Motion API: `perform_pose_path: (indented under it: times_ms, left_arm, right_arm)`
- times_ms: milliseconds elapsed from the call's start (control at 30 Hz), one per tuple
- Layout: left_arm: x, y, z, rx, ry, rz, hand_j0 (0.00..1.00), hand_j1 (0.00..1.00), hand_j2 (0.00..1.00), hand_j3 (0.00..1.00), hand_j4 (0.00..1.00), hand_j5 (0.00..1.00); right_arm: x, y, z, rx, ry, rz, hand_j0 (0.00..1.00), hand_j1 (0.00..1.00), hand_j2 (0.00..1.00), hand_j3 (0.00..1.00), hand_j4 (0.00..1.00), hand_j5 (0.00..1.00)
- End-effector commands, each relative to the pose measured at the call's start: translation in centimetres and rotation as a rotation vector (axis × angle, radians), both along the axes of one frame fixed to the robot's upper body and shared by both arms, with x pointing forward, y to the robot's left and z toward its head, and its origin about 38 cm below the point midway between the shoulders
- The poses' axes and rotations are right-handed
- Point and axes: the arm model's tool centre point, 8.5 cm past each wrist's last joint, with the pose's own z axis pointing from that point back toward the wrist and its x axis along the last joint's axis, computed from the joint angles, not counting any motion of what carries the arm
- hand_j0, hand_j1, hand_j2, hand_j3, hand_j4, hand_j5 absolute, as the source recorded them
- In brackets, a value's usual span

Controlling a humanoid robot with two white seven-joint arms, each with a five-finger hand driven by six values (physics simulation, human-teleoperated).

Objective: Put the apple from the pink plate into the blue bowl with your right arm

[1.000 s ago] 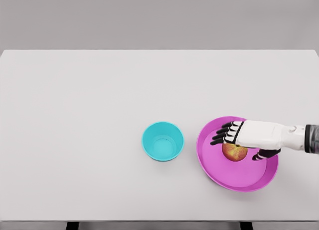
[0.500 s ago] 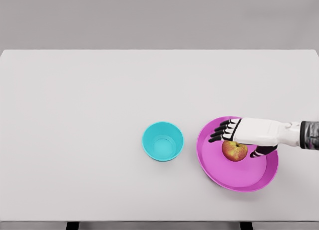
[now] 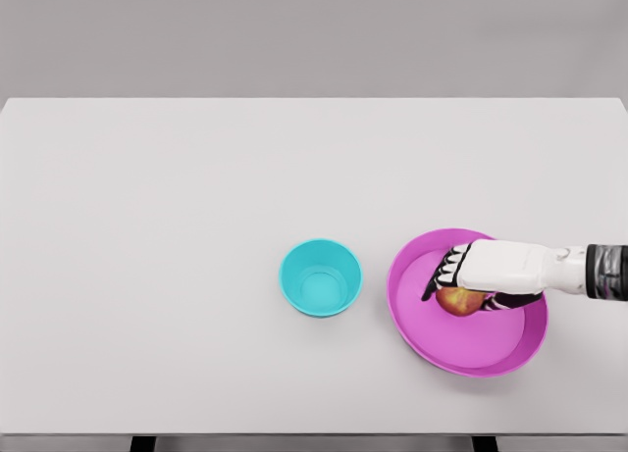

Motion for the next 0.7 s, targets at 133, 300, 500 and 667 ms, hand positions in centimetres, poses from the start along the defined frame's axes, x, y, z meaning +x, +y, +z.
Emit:
perform_pose_path:
  times_ms: [133, 300, 500, 667]
  left_arm:
    - [0.0, 0.0, 0.0, 0.000, -0.001, 0.000, 1.00, 1.00, 1.00, 1.00, 1.00, 1.00]
    - [0.0, 0.0, 0.0, 0.000, 0.000, 0.000, 1.00, 1.00, 1.00, 1.00, 1.00, 1.00]
    - [0.0, 0.0, 0.0, 0.000, 0.000, 0.000, 1.00, 1.00, 1.00, 1.00, 1.00, 1.00]
    - [0.0, 0.0, 0.0, 0.000, -0.001, 0.000, 1.00, 1.00, 1.00, 1.00, 1.00, 1.00]
  right_arm:
    - [0.0, 0.0, 0.0, 0.005, 0.003, -0.003, 0.51, 0.51, 0.51, 0.51, 0.51, 0.51]
    - [0.4, 0.0, 0.7, 0.006, -0.016, -0.002, 0.51, 0.51, 0.51, 0.51, 0.51, 0.51]
    - [1.1, 0.2, 2.0, 0.013, -0.055, -0.001, 0.51, 0.51, 0.51, 0.51, 0.51, 0.51]
    - [1.8, 0.5, 3.0, 0.020, -0.084, 0.003, 0.51, 0.51, 0.51, 0.51, 0.51, 0.51]
